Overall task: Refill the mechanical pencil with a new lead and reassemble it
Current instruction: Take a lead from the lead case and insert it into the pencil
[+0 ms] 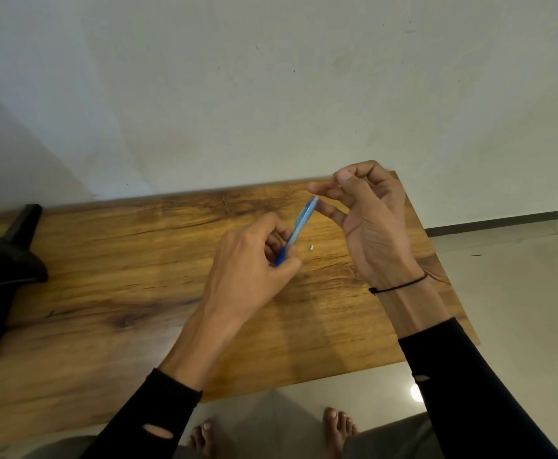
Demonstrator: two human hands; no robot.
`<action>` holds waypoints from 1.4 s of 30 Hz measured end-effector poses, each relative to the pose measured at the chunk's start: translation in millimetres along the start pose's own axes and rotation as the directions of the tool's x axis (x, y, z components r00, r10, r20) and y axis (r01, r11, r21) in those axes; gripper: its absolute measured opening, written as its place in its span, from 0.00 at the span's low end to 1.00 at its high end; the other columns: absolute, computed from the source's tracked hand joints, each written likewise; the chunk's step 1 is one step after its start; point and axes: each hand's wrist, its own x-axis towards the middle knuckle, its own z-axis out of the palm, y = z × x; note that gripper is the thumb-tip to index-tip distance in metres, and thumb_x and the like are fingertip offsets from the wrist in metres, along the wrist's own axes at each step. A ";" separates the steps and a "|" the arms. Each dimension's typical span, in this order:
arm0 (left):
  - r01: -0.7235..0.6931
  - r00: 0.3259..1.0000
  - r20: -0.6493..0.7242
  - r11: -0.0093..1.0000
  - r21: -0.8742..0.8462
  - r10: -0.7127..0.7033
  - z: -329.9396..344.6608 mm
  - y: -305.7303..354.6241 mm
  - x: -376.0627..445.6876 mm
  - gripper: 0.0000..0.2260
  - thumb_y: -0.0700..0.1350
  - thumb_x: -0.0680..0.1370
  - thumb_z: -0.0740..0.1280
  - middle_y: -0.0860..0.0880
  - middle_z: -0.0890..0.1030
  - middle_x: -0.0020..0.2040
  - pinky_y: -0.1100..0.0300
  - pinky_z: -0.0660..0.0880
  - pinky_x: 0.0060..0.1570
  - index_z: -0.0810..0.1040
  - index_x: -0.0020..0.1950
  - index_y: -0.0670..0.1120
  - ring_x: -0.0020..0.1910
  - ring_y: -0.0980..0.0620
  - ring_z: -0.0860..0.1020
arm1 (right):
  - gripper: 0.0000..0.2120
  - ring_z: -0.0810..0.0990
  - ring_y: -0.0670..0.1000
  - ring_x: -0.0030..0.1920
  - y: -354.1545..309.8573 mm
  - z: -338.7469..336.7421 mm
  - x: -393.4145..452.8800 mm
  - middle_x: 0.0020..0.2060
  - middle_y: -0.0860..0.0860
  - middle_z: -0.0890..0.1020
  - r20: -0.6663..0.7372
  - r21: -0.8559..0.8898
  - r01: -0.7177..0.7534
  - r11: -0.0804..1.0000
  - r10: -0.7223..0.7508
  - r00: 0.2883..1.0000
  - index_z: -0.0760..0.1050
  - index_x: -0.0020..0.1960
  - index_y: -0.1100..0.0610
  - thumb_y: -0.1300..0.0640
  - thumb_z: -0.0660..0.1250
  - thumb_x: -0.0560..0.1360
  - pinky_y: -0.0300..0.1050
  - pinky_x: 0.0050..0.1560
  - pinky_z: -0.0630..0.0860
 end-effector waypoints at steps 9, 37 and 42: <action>-0.068 0.994 -0.086 0.997 0.045 0.072 -28.9 14.0 6.6 0.06 0.44 0.78 0.73 0.58 0.82 0.42 0.49 0.86 0.40 0.82 0.53 0.53 0.41 0.55 0.83 | 0.06 0.89 0.65 0.49 -27.1 20.8 -10.4 0.40 0.57 0.81 0.055 0.067 0.052 0.996 -0.055 0.997 0.74 0.48 0.62 0.68 0.64 0.83 0.59 0.52 0.85; -0.133 0.983 -0.108 0.983 0.125 0.147 -40.8 14.3 9.9 0.05 0.48 0.80 0.71 0.56 0.83 0.43 0.54 0.84 0.35 0.81 0.54 0.55 0.37 0.57 0.82 | 0.04 0.87 0.68 0.56 -34.8 24.1 -16.8 0.47 0.65 0.85 0.109 -0.120 0.187 0.975 -0.174 0.979 0.81 0.52 0.71 0.72 0.71 0.78 0.60 0.57 0.85; -0.111 0.985 -0.124 0.992 0.052 0.117 -37.8 14.7 9.9 0.06 0.44 0.79 0.73 0.55 0.84 0.43 0.52 0.85 0.41 0.82 0.54 0.52 0.40 0.55 0.83 | 0.09 0.86 0.69 0.59 -29.2 20.8 -13.6 0.51 0.69 0.86 0.132 -0.121 0.184 0.975 -0.168 0.977 0.82 0.56 0.73 0.71 0.73 0.77 0.63 0.61 0.84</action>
